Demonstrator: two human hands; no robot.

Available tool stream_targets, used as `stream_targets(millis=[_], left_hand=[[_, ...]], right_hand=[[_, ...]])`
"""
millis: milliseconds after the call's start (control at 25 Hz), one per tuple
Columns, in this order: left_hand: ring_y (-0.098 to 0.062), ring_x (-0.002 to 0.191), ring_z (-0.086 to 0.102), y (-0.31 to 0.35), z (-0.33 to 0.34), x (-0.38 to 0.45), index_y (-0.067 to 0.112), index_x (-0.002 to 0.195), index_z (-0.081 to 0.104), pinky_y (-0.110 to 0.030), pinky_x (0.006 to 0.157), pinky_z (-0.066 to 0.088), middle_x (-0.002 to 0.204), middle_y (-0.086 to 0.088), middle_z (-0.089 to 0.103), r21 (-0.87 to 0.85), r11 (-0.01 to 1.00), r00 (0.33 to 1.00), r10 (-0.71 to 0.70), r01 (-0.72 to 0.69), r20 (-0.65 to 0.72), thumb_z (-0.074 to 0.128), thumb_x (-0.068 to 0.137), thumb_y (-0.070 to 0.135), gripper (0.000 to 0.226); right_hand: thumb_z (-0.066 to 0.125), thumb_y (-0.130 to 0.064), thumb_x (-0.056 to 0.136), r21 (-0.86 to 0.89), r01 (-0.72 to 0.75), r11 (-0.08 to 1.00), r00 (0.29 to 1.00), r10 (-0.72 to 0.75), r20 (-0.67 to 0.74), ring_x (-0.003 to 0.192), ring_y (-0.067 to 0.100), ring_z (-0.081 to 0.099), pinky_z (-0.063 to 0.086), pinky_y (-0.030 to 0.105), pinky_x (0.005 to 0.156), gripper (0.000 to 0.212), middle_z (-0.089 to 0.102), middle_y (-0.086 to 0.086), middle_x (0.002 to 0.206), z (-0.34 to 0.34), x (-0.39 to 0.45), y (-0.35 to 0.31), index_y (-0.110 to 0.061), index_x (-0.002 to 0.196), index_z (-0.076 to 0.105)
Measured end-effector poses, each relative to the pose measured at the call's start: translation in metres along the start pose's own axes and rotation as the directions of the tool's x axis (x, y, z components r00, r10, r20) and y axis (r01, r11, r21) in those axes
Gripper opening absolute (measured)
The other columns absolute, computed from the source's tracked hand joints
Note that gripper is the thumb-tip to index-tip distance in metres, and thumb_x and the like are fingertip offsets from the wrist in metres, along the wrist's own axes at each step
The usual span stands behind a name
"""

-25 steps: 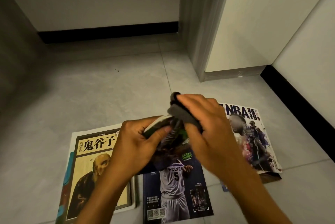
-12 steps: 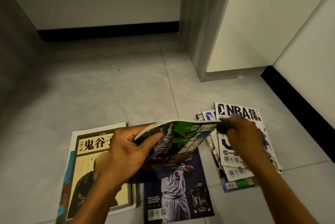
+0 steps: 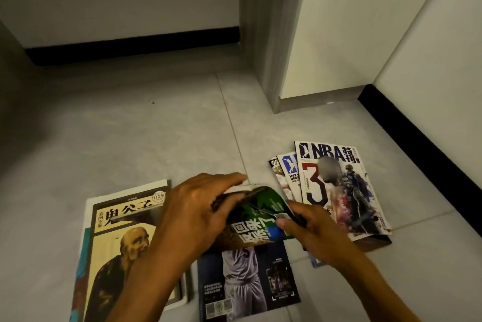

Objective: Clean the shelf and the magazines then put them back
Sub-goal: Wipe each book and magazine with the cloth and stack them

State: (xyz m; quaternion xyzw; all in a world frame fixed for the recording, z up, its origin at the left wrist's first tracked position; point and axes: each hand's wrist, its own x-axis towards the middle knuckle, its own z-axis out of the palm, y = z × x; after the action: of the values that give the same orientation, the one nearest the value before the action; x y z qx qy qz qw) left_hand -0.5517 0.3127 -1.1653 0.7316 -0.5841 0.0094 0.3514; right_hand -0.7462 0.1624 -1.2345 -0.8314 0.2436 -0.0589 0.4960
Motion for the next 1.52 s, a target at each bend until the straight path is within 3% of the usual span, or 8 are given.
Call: stream_targets(millis=[200,400,640,840,1040,1240,1400,1520], left_hand=[[0.001,0.112,0.048,-0.005,0.023,-0.011,0.022,0.133,0.053,-0.016,0.096,0.041,0.122,0.011,0.056,-0.044,0.987,0.961,-0.162,0.156,-0.224,0.058,0.090,0.024,0.043],[0.005,0.110,0.048,-0.021,0.037,-0.027,0.023,0.123,0.061,0.002,0.096,0.030,0.117,0.013,0.057,-0.081,0.970,0.952,-0.242,0.230,-0.188,0.058,0.088,0.018,0.036],[-0.007,0.107,0.057,-0.031,0.074,-0.058,0.032,0.130,0.056,-0.015,0.089,0.044,0.122,0.007,0.062,-0.033,0.922,0.907,-0.371,0.385,0.196,0.061,0.092,0.020,0.040],[-0.023,0.132,0.039,-0.052,0.106,-0.114,0.037,0.146,0.022,-0.035,0.106,0.042,0.150,0.000,0.030,0.383,0.765,0.562,-0.642,0.518,0.521,0.057,0.088,0.041,0.068],[-0.028,0.135,0.029,-0.032,0.131,-0.126,0.033,0.149,0.013,-0.036,0.109,0.037,0.152,-0.009,0.016,0.403,0.689,0.559,-0.725,0.603,0.402,0.060,0.087,0.036,0.079],[-0.020,0.140,0.020,-0.037,0.128,-0.137,0.036,0.146,0.019,-0.035,0.117,0.027,0.152,-0.002,0.011,0.294,0.741,0.579,-0.661,0.604,0.477,0.067,0.082,0.048,0.081],[-0.023,0.143,0.012,-0.045,0.128,-0.131,0.032,0.151,0.005,-0.037,0.117,0.027,0.155,-0.006,0.005,0.365,0.788,0.619,-0.616,0.496,0.488,0.062,0.086,0.047,0.088],[-0.030,0.148,-0.002,-0.054,0.128,-0.128,0.029,0.153,-0.005,-0.042,0.116,0.027,0.160,-0.009,-0.009,0.385,0.766,0.567,-0.641,0.515,0.517,0.060,0.089,0.044,0.093]], right_hand=[[0.059,-0.024,0.094,0.634,-0.224,0.740,0.754,0.544,-0.369,0.068,0.025,0.065,0.055,0.039,0.053,0.020,0.074,0.007,0.087,0.027,-0.017,0.052,-0.013,0.108,0.066],[0.061,-0.029,0.091,0.966,0.046,0.256,0.521,0.818,-0.241,0.099,0.035,0.065,0.056,0.051,0.077,0.030,0.068,0.014,0.113,0.006,-0.019,0.094,-0.017,0.118,0.060],[0.067,-0.036,0.088,0.986,-0.166,0.032,0.380,0.925,0.034,0.085,0.039,0.067,0.056,0.053,0.075,0.043,0.067,0.022,0.099,0.013,-0.014,0.111,-0.006,0.116,0.054],[0.063,-0.010,0.090,0.834,-0.343,0.432,0.159,0.902,-0.401,0.092,0.036,0.059,0.050,0.042,0.078,0.038,0.061,0.020,0.115,0.052,-0.039,0.077,-0.009,0.126,0.055],[0.065,0.001,0.083,0.181,-0.328,0.927,0.732,0.370,-0.571,0.120,0.021,0.046,0.045,0.045,0.101,0.056,0.049,0.004,0.135,0.105,-0.033,0.041,-0.026,0.130,0.049],[0.070,-0.007,0.079,-0.275,-0.199,0.941,0.801,-0.006,-0.599,0.127,0.027,0.043,0.037,0.043,0.103,0.066,0.047,0.004,0.142,0.095,0.037,0.029,-0.018,0.140,0.047],[0.037,-0.046,0.098,-0.559,-0.242,0.793,0.945,0.063,-0.320,0.143,0.030,0.028,0.008,0.044,0.118,0.057,0.030,0.004,0.156,0.135,0.043,0.069,-0.020,0.149,0.031],[0.036,-0.044,0.092,-0.660,0.038,0.750,0.989,-0.123,-0.083,0.139,0.023,0.034,0.008,0.039,0.114,0.050,0.046,-0.001,0.144,0.186,-0.013,0.095,-0.023,0.136,0.043]])
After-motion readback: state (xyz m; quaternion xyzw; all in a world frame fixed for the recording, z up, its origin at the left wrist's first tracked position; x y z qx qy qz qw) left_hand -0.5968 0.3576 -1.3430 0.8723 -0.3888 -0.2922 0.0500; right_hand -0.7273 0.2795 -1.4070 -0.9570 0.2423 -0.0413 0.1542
